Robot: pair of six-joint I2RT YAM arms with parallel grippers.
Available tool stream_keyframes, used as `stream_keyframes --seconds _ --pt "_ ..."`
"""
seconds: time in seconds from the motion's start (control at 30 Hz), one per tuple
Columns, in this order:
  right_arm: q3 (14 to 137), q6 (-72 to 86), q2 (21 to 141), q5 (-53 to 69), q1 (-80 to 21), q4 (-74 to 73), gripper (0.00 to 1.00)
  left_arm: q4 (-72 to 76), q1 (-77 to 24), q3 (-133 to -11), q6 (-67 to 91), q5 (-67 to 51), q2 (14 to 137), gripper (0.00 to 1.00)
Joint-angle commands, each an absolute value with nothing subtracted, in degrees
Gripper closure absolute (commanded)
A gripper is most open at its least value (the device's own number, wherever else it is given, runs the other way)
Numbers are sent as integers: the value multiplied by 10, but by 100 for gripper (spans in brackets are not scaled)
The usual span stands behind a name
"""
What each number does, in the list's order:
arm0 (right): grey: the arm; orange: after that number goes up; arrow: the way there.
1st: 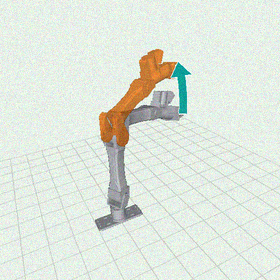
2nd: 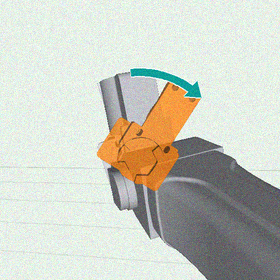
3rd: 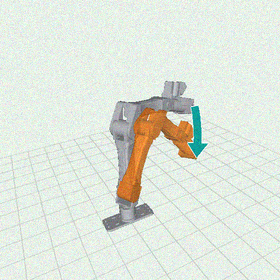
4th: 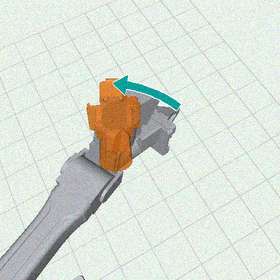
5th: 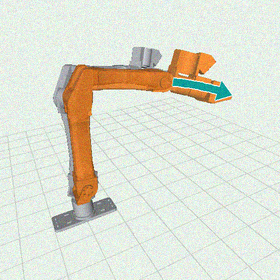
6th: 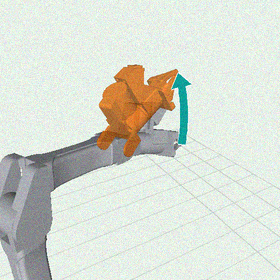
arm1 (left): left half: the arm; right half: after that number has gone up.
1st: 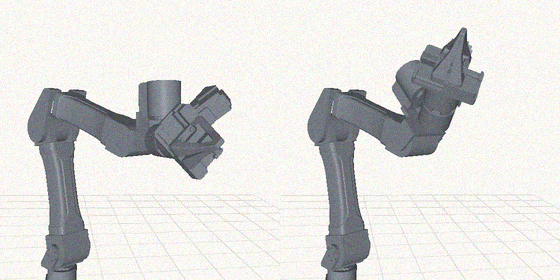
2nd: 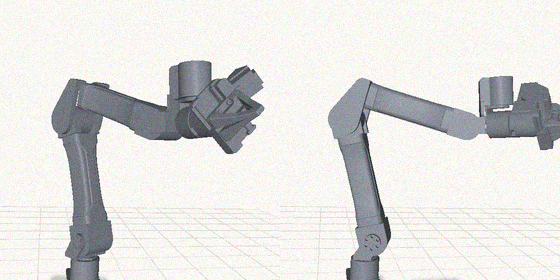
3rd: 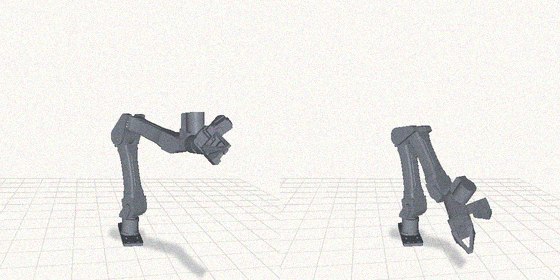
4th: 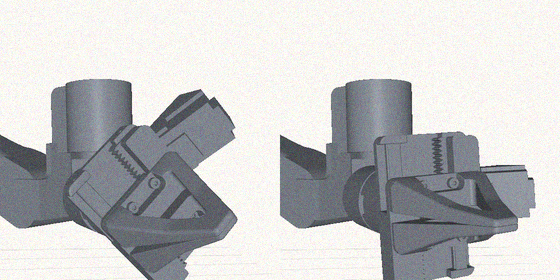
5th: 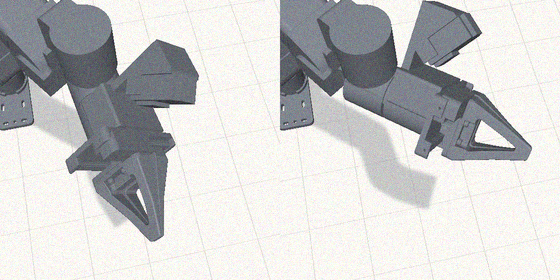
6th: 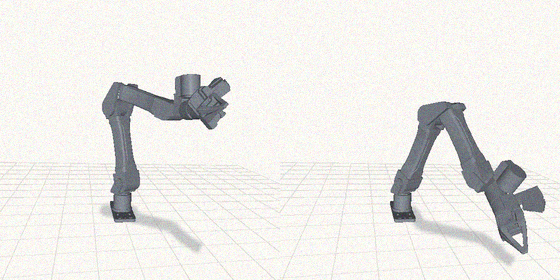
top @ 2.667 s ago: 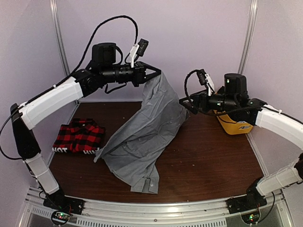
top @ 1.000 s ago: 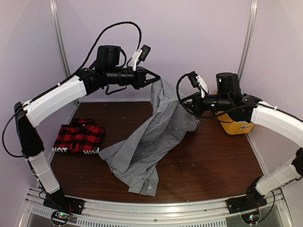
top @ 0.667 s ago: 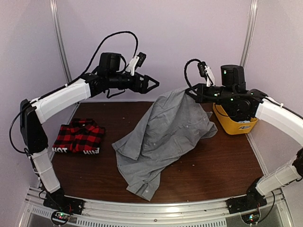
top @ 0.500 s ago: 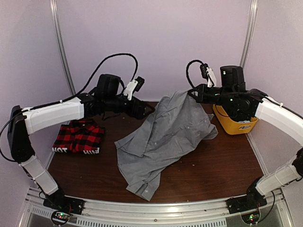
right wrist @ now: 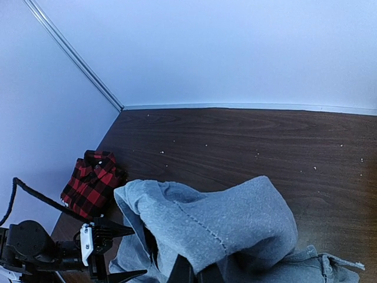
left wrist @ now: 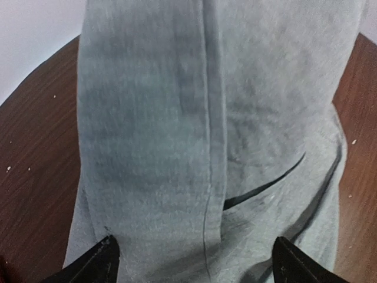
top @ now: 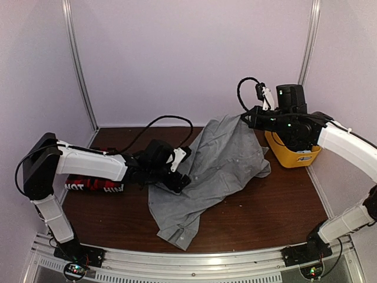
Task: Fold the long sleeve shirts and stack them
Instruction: Pick up the crumpled shirt from the center of the board.
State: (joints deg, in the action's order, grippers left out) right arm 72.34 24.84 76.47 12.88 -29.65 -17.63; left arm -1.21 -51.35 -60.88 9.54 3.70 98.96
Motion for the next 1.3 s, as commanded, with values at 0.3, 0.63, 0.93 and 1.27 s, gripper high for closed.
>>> stream_keyframes --seconds 0.3,0.63,0.93,1.27 --pt "709 238 755 122 -275 -179 100 -34 -518 -616 80 163 1058 47" --pt "694 231 742 121 -264 -180 100 -34 -517 -621 78 143 1069 95" --pt "681 229 740 131 -255 -176 100 -15 -520 -589 75 37 1026 47" --pt "677 229 741 138 -250 -172 100 -41 -537 -606 66 89 1066 26"
